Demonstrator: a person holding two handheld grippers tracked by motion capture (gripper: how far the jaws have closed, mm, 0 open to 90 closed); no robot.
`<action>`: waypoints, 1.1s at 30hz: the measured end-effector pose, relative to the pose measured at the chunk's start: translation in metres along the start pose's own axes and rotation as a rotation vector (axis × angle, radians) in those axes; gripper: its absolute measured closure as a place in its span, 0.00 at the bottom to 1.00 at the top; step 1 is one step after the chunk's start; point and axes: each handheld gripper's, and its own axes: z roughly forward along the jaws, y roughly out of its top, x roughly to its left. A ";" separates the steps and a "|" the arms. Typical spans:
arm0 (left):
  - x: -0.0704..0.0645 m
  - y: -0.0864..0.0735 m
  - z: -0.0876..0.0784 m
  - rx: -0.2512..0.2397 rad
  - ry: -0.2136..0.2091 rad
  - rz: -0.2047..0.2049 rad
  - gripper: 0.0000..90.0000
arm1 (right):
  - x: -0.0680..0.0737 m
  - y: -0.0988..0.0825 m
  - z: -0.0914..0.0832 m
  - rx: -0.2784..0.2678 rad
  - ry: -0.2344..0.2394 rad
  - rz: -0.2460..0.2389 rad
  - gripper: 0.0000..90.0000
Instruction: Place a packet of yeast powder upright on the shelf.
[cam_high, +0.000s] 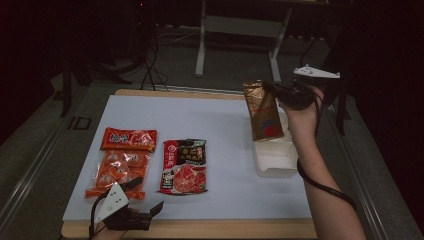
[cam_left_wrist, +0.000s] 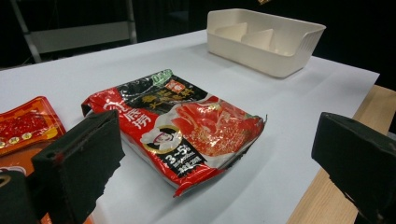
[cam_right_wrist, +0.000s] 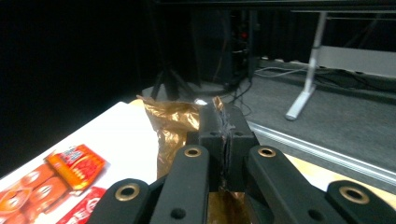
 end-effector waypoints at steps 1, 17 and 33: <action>0.000 0.000 0.000 0.001 0.001 0.000 0.03 | -0.005 0.000 0.000 -0.005 -0.008 0.007 0.99; -0.001 -0.002 -0.003 0.006 0.016 -0.009 0.03 | -0.057 -0.007 0.008 -0.077 -0.114 0.007 0.99; -0.002 -0.004 -0.004 0.015 0.021 -0.014 0.03 | -0.078 -0.018 0.034 -0.121 -0.157 -0.063 0.98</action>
